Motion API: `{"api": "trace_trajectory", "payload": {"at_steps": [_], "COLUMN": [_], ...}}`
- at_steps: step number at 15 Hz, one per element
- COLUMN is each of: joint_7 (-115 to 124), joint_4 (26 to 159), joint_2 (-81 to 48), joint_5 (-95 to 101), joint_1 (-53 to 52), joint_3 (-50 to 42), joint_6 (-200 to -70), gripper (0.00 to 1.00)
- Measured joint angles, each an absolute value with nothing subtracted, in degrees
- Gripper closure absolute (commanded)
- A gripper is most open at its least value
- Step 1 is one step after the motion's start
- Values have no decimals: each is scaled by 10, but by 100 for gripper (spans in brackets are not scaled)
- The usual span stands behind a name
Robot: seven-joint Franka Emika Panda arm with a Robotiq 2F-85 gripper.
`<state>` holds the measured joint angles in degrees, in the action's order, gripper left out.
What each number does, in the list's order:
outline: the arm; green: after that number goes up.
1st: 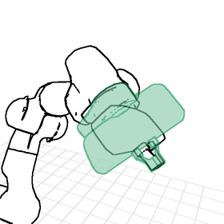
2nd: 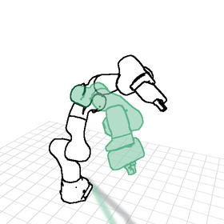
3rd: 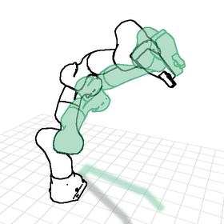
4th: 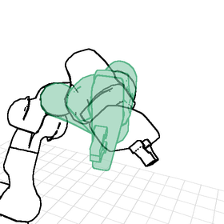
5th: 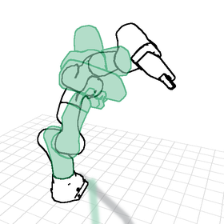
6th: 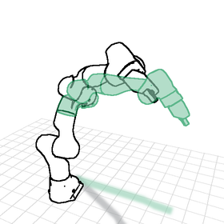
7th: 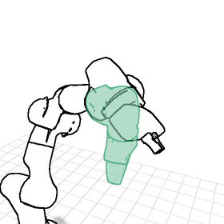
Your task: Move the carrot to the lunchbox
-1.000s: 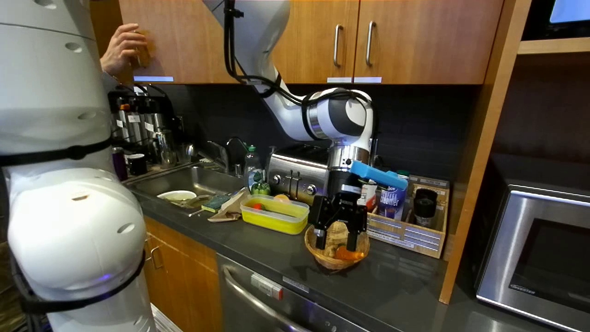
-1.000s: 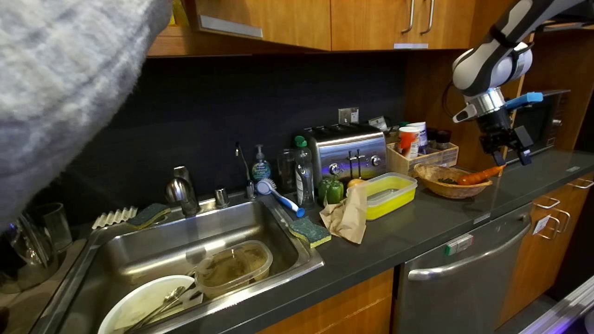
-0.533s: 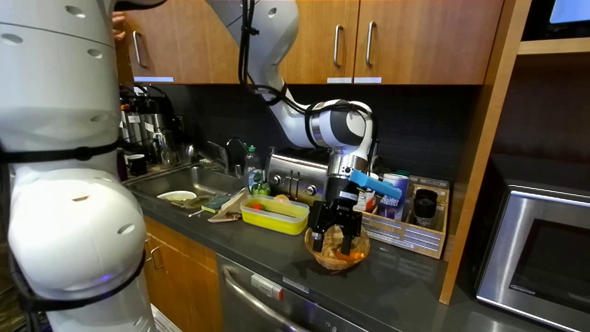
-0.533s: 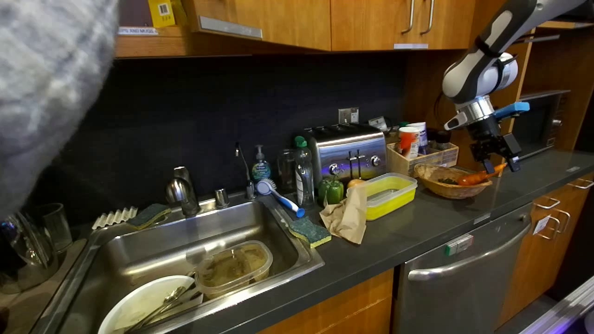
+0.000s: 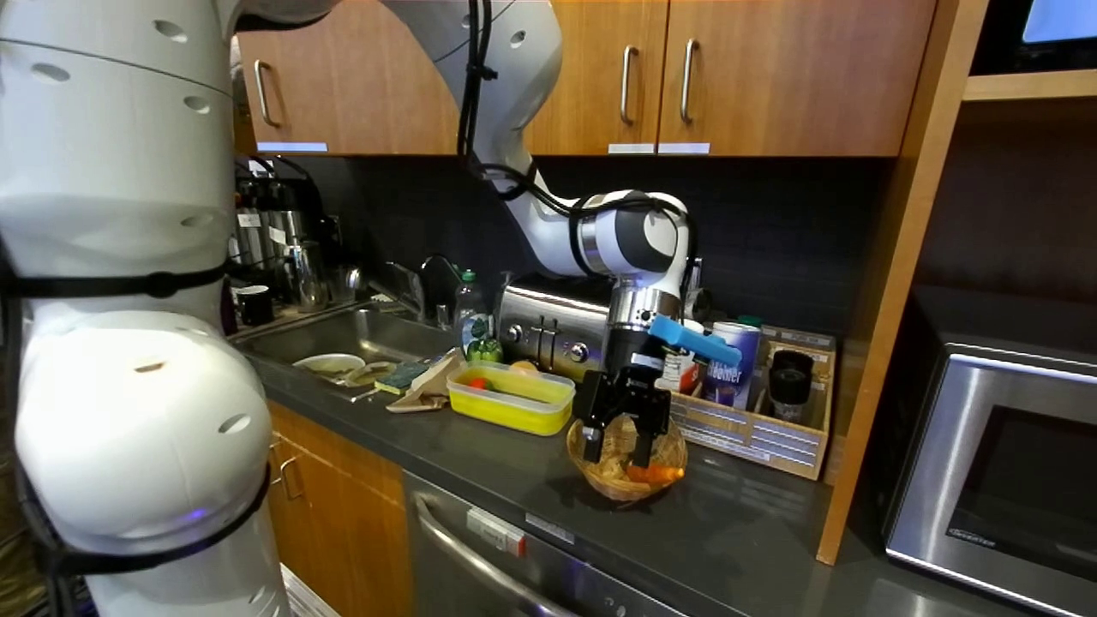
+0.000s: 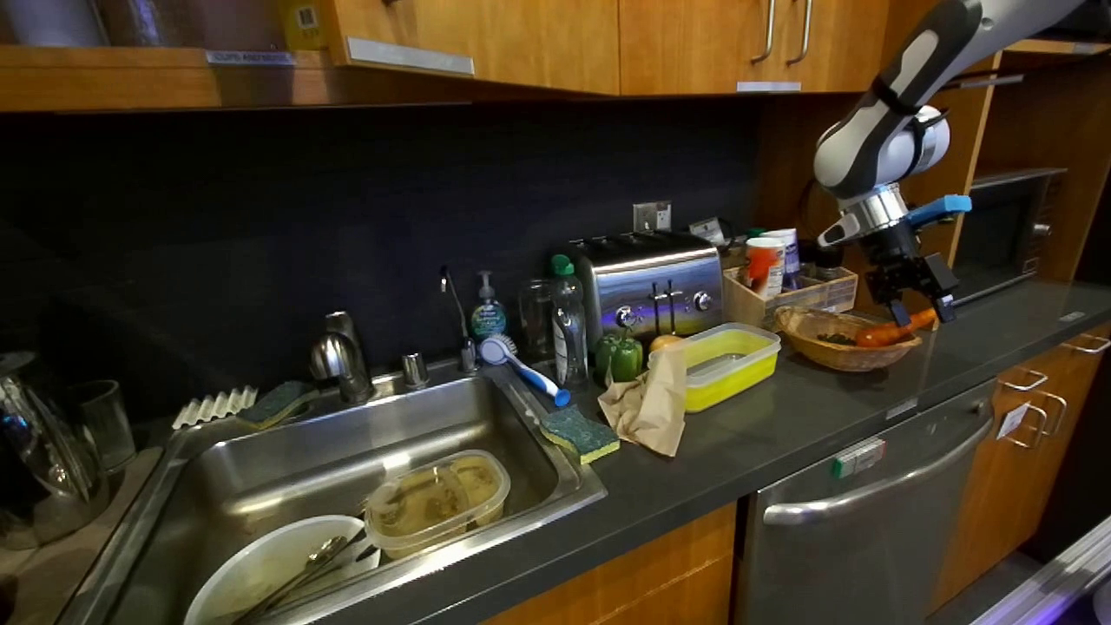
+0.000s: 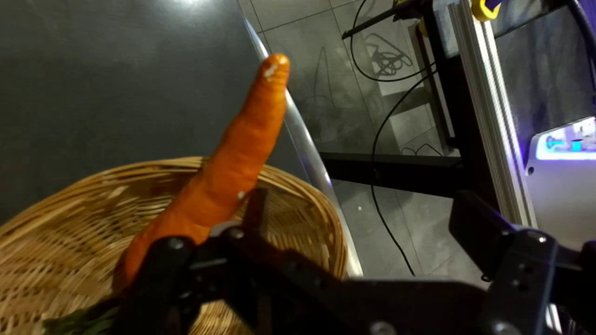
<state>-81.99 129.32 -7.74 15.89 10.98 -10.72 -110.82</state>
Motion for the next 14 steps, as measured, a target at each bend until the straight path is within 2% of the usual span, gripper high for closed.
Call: {"api": "trace_trajectory", "payload": {"at_steps": [14], "joint_7": [-835], "joint_4": [1259], "joint_2": [-89], "joint_5": [150], "joint_1": [135], "joint_3": [-115], "joint_6": [-1137], "gripper": [0]}}
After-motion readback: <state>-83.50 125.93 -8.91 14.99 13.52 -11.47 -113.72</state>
